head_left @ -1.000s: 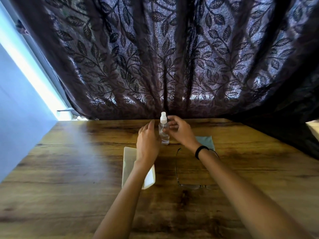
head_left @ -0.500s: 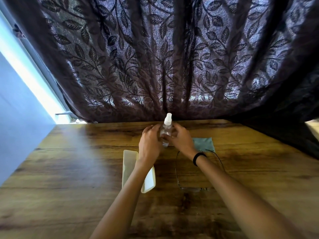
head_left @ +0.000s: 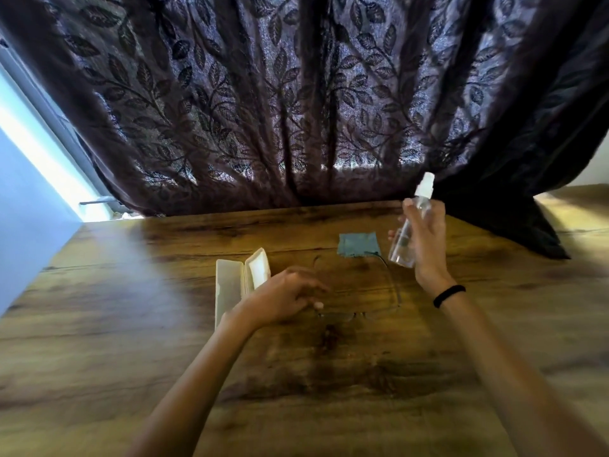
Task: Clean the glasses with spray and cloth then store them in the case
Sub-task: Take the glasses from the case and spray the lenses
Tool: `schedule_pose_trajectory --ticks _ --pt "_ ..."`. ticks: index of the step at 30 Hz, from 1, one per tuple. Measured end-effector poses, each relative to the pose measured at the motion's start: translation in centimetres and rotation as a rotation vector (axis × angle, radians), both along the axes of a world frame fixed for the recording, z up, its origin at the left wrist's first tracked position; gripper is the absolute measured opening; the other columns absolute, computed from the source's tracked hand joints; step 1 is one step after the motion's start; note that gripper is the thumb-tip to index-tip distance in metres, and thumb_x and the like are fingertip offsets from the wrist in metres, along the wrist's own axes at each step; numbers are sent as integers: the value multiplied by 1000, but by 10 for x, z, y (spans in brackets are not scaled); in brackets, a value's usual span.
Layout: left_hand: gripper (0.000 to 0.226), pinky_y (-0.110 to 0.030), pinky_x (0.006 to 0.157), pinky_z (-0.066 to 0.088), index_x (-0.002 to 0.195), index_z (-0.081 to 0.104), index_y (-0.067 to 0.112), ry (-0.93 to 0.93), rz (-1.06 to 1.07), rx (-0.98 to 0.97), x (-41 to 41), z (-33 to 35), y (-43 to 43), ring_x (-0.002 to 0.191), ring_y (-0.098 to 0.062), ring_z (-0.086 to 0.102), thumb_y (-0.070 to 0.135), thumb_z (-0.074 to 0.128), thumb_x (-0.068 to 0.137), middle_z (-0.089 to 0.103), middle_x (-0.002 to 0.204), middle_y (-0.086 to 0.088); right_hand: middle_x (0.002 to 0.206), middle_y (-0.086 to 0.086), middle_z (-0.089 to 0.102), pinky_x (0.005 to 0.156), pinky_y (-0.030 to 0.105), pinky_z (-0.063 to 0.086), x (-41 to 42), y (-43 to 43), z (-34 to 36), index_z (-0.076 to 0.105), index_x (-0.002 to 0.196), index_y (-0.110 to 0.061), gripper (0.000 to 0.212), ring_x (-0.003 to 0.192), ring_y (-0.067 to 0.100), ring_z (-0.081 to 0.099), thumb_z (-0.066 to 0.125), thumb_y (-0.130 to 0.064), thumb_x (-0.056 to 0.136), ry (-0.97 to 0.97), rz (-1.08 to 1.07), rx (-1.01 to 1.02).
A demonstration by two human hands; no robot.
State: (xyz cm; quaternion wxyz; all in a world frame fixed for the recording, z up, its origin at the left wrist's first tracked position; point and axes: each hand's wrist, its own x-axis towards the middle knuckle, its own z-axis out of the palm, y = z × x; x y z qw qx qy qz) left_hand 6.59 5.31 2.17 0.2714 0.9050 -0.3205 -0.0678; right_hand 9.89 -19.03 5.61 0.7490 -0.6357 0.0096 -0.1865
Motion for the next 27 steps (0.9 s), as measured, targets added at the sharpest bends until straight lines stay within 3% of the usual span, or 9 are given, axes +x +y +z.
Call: schedule_pose_trajectory --ticks 3,6,13,16,18,21,27 --pt "33 -34 110 25 120 57 24 -36 -16 163 -3 -2 -1 138 -12 19 22 60 87 47 138 0 82 -1 51 52 23 52 -20 -20 -15 39 100 -26 17 55 9 55 53 -28 91 11 -64 -38" --pt "32 -37 112 23 120 58 23 -82 -51 237 -5 -2 -2 139 -10 13 19 58 88 51 135 4 85 -4 53 54 22 53 -36 -32 -28 41 100 -30 17 60 12 56 54 -32 90 25 -119 -54" --pt "25 -36 109 31 109 65 15 -262 -94 214 -19 -3 -4 136 -13 28 19 62 85 63 121 2 81 -6 55 54 18 53 -57 -44 -46 42 91 -34 13 54 1 58 55 -36 88 43 -175 -82" --pt "24 -42 95 48 98 71 12 -504 -149 193 -25 -2 -3 120 -21 52 9 73 75 69 110 -3 84 -4 55 54 15 53 -62 -44 -51 43 93 -34 12 55 0 59 54 -33 88 43 -180 -98" --pt "32 -38 87 54 96 72 11 -638 -211 222 -27 -4 -2 106 -21 63 3 79 66 70 107 -6 85 -4 55 53 15 52 -64 -43 -54 43 97 -30 14 55 0 59 54 -32 88 59 -176 -101" --pt "44 -33 77 57 99 70 8 -699 -240 208 -28 -7 -2 97 -20 67 0 84 58 71 105 -9 86 -4 55 52 14 52 -66 -43 -58 40 105 -24 22 55 -1 60 53 -33 89 95 -169 -104" --pt "48 -36 61 60 109 65 3 -785 -136 109 -23 -6 1 92 -25 68 -3 80 64 70 103 -13 93 -5 57 57 20 53 -69 -41 -58 44 93 -41 15 63 3 62 55 -44 82 97 -157 -110"
